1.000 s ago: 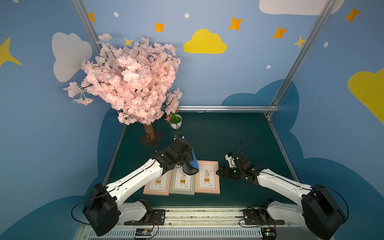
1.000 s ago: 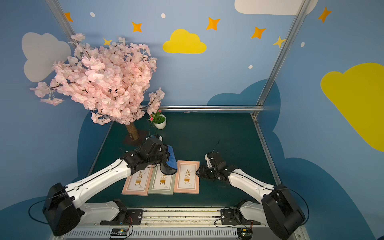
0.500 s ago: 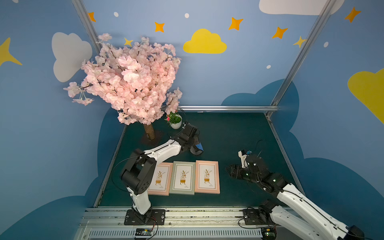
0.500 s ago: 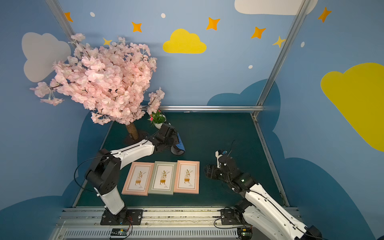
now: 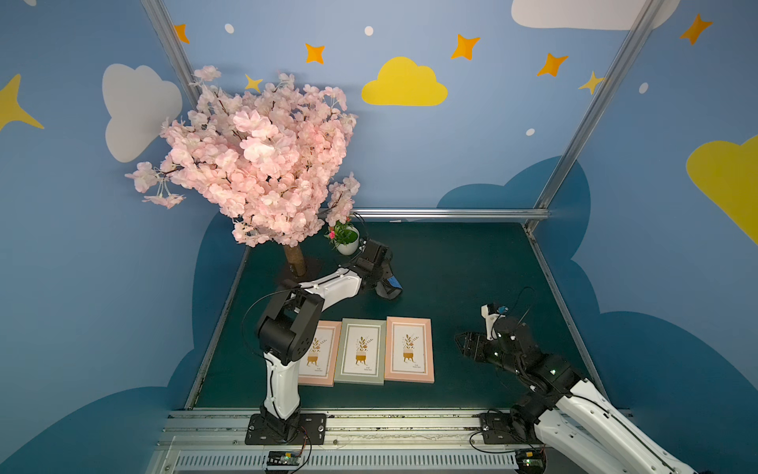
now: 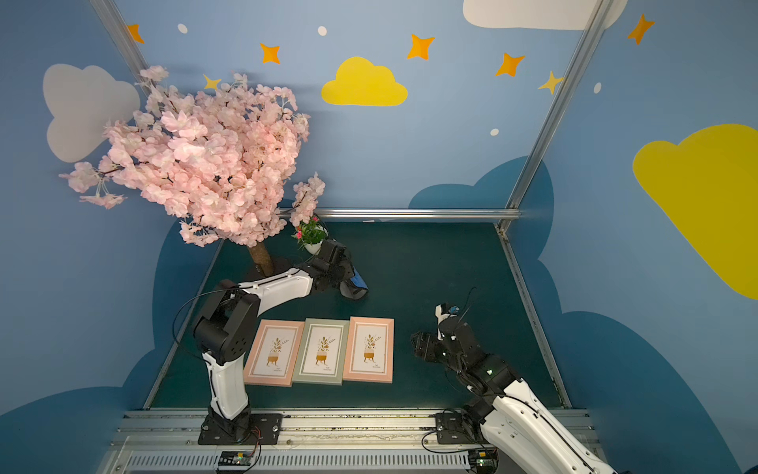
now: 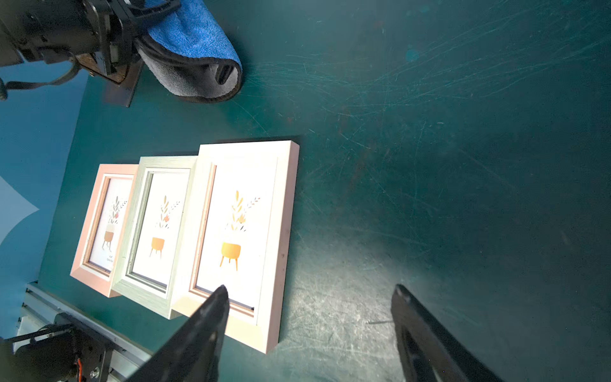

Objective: Wipe the picture frame with a cloth
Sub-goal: Place the cleaning item at the center of the board.

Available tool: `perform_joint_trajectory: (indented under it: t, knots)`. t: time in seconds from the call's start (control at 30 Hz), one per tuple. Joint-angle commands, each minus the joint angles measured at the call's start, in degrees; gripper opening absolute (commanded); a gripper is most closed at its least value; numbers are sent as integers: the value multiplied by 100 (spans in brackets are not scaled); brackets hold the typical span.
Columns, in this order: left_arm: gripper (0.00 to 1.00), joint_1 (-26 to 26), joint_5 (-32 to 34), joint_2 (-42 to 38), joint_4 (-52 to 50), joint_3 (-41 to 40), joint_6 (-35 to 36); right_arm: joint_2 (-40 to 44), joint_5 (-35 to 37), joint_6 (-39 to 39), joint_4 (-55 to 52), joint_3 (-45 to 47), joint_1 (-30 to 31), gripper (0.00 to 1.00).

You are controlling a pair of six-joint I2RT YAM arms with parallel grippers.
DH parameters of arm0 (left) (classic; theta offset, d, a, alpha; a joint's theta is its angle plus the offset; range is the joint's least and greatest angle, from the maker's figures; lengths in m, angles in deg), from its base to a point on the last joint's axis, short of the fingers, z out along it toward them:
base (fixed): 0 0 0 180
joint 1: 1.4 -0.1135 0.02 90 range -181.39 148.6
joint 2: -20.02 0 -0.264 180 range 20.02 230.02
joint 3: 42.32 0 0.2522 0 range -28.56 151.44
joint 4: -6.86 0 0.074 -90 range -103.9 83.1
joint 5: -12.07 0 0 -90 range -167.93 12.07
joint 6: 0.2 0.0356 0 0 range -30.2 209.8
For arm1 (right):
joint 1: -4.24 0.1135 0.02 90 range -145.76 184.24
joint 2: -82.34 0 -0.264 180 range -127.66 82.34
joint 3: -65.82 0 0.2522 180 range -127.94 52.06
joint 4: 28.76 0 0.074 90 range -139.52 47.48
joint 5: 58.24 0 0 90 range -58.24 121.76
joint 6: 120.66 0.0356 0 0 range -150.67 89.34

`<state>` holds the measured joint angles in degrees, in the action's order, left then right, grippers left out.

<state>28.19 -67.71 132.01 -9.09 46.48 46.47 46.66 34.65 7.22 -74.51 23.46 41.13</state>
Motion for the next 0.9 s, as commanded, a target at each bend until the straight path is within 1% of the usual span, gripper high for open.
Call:
perform_joint_trajectory:
  t: [0.0,0.1,0.2,0.33,0.37,0.43,0.53,0.67,0.8,0.87]
  knots:
    - [46,-5,50,-195,27,-151,18,61,146,78,-81,26,12,82]
    - [55,2,30,-433,79,-350,44,79,163,50,-80,-31,13,85]
    - [70,4,31,-755,15,-607,-78,79,239,-1,-163,-139,12,88]
    - [84,47,-29,-1384,-36,-1085,-196,146,299,17,-207,-212,14,91]
    - [90,60,-33,-1545,-110,-1157,-202,170,299,24,-211,-225,12,91]
    - [99,85,-63,-1897,-252,-1315,-193,201,314,23,-236,-302,12,91]
    - [100,104,-125,-2417,-469,-1544,-198,232,360,-9,-342,-463,12,91]
    - [100,105,-193,-3366,-769,-1892,-100,439,384,-121,-464,-701,13,91]
    - [100,109,-172,-4407,-1194,-2147,70,612,597,-302,-684,-954,12,91]
    - [100,108,-179,-4861,-1454,-2232,176,615,821,-399,-856,-1272,12,91]
